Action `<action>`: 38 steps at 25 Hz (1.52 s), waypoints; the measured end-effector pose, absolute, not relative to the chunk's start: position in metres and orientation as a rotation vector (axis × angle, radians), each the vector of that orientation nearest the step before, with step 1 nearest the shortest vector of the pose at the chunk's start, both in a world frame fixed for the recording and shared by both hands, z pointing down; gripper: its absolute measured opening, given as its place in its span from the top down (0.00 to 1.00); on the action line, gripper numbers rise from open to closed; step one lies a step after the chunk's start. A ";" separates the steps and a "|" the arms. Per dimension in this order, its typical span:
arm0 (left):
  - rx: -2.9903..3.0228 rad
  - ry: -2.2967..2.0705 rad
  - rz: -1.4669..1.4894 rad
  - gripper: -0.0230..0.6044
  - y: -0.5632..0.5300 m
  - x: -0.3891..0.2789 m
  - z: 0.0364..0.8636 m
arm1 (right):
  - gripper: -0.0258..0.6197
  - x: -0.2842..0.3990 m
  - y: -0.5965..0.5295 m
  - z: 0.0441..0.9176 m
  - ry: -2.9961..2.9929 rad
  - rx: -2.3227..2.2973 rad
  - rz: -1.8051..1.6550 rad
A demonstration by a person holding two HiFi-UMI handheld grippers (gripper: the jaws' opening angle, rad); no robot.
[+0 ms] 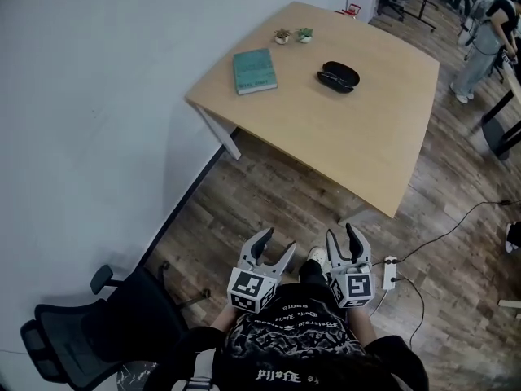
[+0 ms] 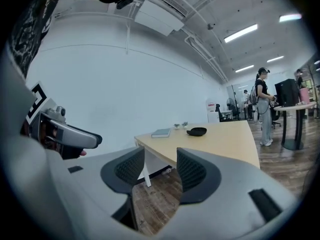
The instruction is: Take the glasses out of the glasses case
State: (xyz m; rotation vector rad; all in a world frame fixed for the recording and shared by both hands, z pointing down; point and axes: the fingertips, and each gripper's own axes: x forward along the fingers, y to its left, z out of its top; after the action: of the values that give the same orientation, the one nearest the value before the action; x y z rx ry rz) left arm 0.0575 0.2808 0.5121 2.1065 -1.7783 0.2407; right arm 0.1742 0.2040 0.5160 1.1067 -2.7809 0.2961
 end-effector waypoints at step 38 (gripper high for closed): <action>2.006 -1.826 0.252 0.56 0.023 0.055 0.534 | 0.63 0.206 -0.021 0.517 -2.700 1.189 0.249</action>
State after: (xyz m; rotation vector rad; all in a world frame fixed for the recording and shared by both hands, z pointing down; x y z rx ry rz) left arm 0.0551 0.0231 0.5340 2.0063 -1.8260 0.2519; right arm 0.2058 -0.0210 0.5174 1.1893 -2.7004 0.2494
